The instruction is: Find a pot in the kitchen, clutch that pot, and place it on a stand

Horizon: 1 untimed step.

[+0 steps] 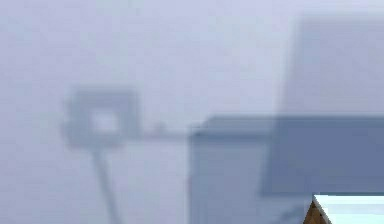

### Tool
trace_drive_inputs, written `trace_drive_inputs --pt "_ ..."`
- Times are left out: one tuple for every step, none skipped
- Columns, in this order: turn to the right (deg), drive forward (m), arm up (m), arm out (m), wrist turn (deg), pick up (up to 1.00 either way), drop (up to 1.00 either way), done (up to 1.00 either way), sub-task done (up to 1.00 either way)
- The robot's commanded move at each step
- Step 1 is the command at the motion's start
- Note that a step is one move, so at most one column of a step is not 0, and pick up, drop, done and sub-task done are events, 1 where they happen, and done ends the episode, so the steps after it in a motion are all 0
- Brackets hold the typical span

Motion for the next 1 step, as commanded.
trace_drive_inputs --pt "0.0 0.00 0.00 0.00 0.0 0.00 0.00 1.00 0.00"
